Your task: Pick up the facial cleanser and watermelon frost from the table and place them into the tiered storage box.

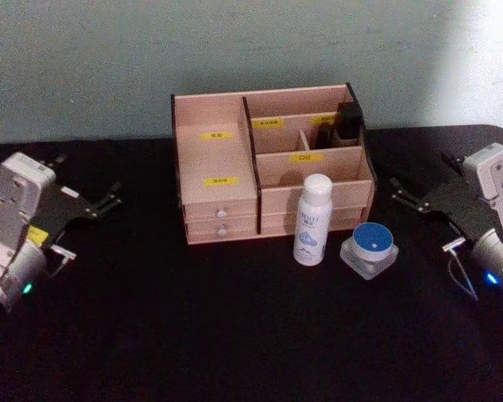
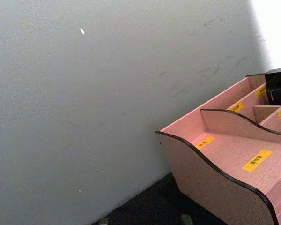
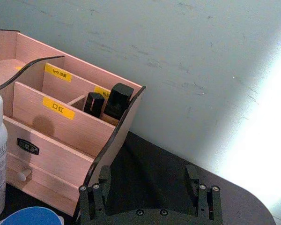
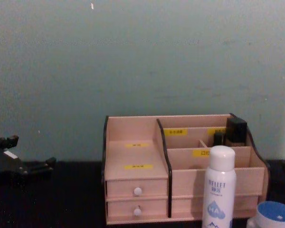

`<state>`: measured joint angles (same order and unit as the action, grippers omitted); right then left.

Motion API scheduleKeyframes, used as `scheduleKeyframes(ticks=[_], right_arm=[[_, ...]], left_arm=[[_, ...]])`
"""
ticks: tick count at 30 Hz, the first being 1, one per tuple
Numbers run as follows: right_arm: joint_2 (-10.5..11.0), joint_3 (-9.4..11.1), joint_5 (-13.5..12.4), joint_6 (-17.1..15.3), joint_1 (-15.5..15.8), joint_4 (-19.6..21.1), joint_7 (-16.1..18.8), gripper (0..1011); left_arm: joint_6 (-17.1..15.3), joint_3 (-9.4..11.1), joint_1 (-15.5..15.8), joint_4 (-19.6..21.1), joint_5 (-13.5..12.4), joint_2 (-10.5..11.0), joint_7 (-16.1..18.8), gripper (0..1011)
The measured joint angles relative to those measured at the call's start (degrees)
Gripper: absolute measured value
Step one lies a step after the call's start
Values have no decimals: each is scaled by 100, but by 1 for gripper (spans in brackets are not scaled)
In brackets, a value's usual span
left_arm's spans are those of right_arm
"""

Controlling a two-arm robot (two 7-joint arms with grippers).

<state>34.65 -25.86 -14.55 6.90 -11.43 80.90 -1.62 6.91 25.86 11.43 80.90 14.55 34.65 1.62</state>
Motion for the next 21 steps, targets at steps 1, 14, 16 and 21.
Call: scheduleKeyframes(ticks=[1,14,16,21], right_arm=[[0,0,0,0,0,0,0,1003],[0,0,0,0,0,0,0,1003],[0,0,0,0,0,0,0,1003],[0,0,0,0,0,0,0,1003]], left_arm=[[0,0,0,0,0,0,0,1001],[0,0,0,0,0,0,0,1001],[0,0,0,0,0,0,0,1001],[0,0,0,0,0,0,0,1001]])
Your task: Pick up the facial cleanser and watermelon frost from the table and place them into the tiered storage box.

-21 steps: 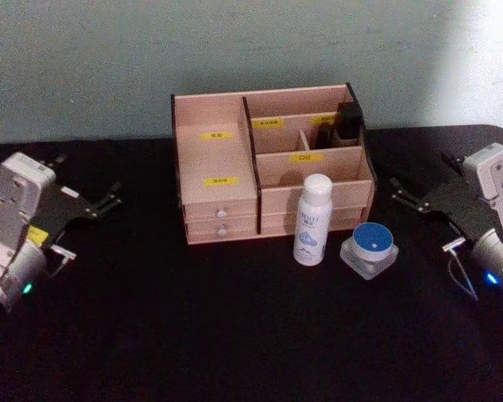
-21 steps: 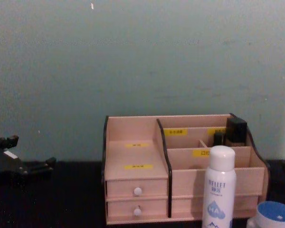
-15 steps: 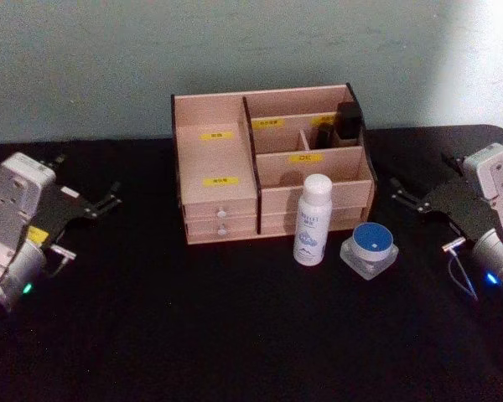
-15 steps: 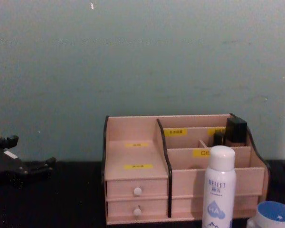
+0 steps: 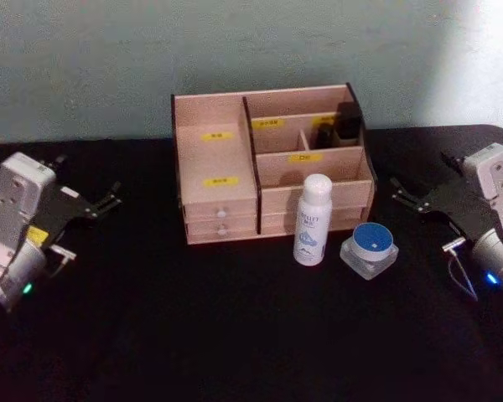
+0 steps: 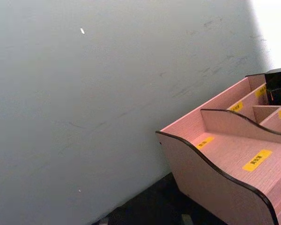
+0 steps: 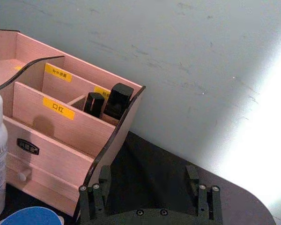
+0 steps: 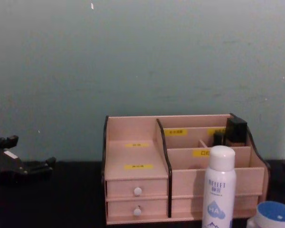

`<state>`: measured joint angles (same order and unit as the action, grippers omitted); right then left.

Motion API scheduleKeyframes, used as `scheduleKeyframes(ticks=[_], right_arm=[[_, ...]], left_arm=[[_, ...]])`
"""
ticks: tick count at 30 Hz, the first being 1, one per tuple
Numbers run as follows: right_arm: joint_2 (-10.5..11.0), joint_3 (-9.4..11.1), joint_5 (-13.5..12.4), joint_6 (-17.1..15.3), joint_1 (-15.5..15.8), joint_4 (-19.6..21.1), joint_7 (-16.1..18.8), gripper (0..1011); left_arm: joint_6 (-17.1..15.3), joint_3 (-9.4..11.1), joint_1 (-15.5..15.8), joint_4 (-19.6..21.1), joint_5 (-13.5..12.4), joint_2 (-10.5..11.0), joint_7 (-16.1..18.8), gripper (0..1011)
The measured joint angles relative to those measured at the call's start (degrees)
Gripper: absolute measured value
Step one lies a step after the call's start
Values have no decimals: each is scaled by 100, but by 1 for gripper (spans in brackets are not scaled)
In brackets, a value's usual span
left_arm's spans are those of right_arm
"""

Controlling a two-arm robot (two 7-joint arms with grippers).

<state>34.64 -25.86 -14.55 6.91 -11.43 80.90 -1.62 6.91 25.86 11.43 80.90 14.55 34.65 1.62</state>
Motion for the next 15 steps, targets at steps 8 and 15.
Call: scheduleKeyframes(ticks=[8,15], right_arm=[[1,0,0,0,0,0,0,1003],[-8,32,15,5,12,0,5,1002]], left_arm=[[0,0,0,0,0,0,0,1001],[0,0,0,0,0,0,0,1001]])
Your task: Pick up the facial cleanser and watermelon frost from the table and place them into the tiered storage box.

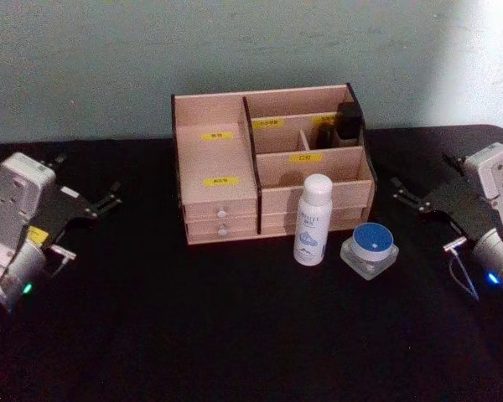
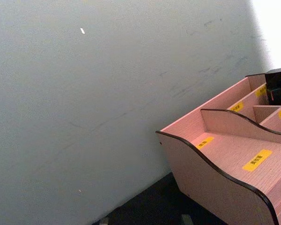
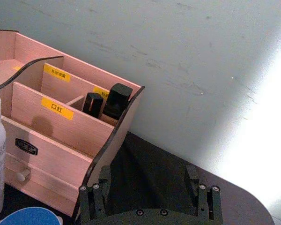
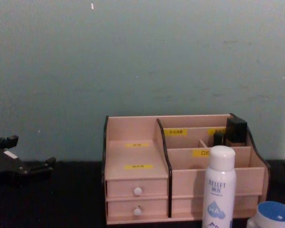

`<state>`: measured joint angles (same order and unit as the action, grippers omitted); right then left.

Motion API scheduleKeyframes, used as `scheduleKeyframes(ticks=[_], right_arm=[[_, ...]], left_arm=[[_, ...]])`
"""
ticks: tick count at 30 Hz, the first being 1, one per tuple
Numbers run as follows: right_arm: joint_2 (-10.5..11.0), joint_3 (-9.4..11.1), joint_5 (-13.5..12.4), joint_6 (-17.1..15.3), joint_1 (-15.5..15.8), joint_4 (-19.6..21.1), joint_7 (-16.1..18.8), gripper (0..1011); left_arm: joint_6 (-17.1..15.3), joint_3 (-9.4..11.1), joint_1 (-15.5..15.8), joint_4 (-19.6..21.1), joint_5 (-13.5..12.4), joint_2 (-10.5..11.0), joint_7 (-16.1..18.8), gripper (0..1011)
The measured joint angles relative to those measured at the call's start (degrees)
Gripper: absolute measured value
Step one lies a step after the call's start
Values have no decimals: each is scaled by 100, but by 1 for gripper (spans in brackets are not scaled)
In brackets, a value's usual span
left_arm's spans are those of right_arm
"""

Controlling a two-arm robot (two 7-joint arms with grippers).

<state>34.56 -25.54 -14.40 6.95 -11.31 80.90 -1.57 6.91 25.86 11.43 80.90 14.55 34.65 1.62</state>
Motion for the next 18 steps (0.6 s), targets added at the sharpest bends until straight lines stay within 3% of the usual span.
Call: scheduleKeyframes(ticks=[8,18], right_arm=[[24,180,-9,49,171,171,145,1003],[161,447,-340,43,637,745,443,1003]], left_arm=[[0,0,0,0,0,0,0,1001],[0,0,0,0,0,0,0,1001]])
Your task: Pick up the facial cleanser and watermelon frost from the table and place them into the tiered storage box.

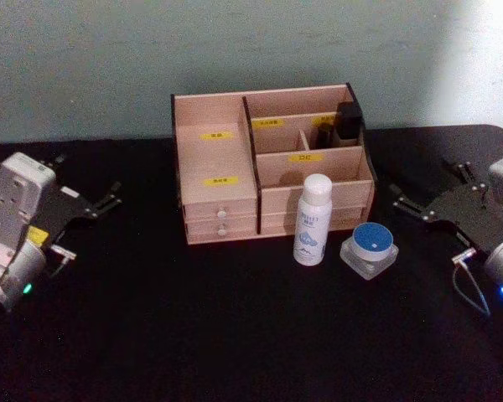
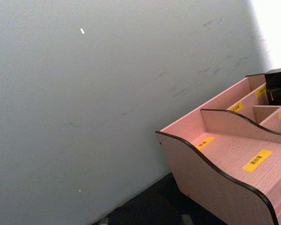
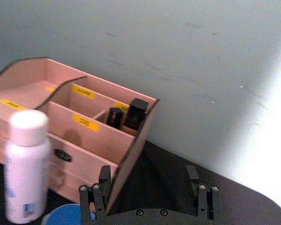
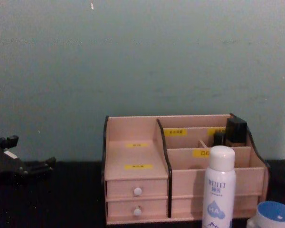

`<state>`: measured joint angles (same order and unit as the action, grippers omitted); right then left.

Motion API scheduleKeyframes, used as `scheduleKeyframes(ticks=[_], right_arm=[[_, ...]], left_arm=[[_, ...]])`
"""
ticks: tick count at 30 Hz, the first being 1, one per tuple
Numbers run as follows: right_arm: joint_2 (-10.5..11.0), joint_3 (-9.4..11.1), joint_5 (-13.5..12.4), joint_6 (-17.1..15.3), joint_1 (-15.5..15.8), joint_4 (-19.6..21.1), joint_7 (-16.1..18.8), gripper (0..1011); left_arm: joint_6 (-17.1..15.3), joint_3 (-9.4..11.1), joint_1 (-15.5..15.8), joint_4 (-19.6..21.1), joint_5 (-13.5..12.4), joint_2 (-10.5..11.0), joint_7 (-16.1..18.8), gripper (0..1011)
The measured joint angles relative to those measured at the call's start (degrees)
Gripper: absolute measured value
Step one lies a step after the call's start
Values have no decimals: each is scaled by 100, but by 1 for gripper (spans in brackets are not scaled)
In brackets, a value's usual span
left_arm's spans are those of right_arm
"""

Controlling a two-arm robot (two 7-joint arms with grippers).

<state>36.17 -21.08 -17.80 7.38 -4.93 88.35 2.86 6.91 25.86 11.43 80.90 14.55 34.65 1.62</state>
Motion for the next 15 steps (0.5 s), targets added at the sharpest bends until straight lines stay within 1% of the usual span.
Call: scheduleKeyframes(ticks=[4,6,11,15], right_arm=[[46,76,-125,15,186,220,176,1002],[69,86,-178,46,280,343,336,1002],[69,56,-215,95,348,448,593,1002],[20,-1,-248,129,361,465,844,1003]], left_arm=[[0,0,0,0,0,0,0,1001],[0,0,0,0,0,0,0,1001],[0,0,0,0,0,0,0,1001],[0,0,0,0,0,0,0,1001]])
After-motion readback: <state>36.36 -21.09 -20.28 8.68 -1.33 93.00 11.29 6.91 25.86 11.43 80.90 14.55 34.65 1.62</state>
